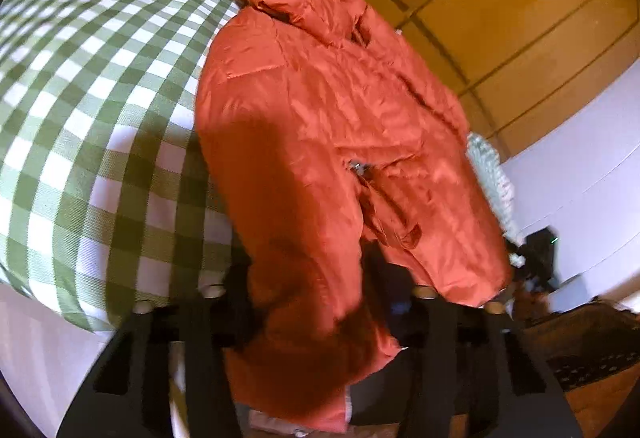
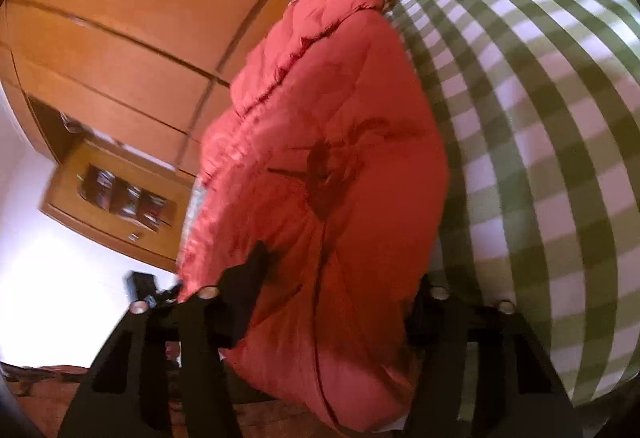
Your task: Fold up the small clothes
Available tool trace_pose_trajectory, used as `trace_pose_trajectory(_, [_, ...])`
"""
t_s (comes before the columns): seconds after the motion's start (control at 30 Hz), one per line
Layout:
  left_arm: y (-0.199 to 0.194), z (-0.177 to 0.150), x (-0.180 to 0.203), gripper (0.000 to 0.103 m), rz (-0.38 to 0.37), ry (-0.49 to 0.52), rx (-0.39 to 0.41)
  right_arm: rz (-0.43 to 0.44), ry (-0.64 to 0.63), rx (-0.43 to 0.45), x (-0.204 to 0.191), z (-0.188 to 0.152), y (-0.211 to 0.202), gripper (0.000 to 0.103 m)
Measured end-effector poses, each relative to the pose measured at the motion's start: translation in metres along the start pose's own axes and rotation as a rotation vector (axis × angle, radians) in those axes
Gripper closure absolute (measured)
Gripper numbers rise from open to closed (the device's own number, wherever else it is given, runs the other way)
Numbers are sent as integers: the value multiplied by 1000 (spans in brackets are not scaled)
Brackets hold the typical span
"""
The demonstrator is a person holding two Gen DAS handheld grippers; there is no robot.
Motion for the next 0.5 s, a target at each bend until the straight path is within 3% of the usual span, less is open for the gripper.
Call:
trace_pose_trajectory(0.1, [-9,3,9,83,-33,-1,20,43,20,9,1,4,-5,81])
trace_pose_trajectory(0.17, [-24,7,20,85,-71,17,68,101,17,45,-3,6,-14,85])
trace_pose_trajectory(0.5, [-77,6,52,89,-263,18,191,338,-26,201,-35,28,-47,90])
Point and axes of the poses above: each gripper's, at about its wrist camera, not at the fingertips, and y roughly the way its jaws point, x to its right, z to its top, the point moved 1 cm from there along y, roughly the way its jaws point, and after that the axes turned 10 degrees about -y, right-handed, at the moved point
